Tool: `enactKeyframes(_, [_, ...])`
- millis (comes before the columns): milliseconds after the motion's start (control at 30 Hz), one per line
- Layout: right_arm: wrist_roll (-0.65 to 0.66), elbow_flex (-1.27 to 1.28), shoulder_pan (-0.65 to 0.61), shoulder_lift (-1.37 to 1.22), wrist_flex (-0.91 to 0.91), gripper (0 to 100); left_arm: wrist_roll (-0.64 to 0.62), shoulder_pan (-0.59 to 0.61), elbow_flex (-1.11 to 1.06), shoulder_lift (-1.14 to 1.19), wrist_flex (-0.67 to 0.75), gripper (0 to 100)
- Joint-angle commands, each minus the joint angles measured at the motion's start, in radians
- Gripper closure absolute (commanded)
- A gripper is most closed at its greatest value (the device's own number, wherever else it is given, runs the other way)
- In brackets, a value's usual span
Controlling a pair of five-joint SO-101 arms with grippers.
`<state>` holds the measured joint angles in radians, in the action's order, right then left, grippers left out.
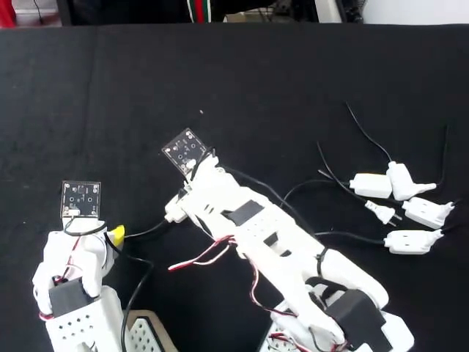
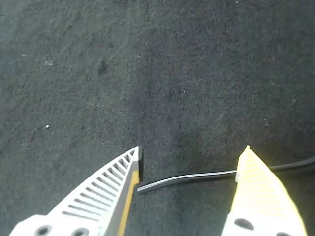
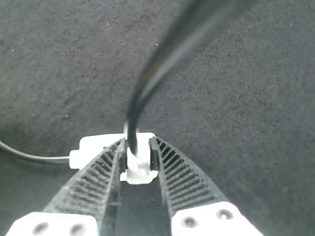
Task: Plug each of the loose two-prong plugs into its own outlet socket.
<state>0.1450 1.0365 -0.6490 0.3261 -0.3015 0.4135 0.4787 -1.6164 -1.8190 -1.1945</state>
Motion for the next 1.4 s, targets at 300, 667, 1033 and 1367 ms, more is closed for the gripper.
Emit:
enactKeyframes(300, [0.005,0.031,0.005,0.033,0.100,98.7,0.009,0.005,0.004,-0.003,-0.002,69])
enactKeyframes(667, [0.005,0.031,0.008,0.033,0.101,98.7,0.009,0.005,0.004,-0.003,-0.002,69])
enactKeyframes(1033, [0.002,0.038,0.009,-0.039,0.180,98.7,0.009,0.005,0.004,-0.003,-0.002,69])
enactKeyframes(1367, [0.000,0.021,0.009,-0.010,0.077,98.7,0.009,0.005,0.004,-0.003,-0.002,69])
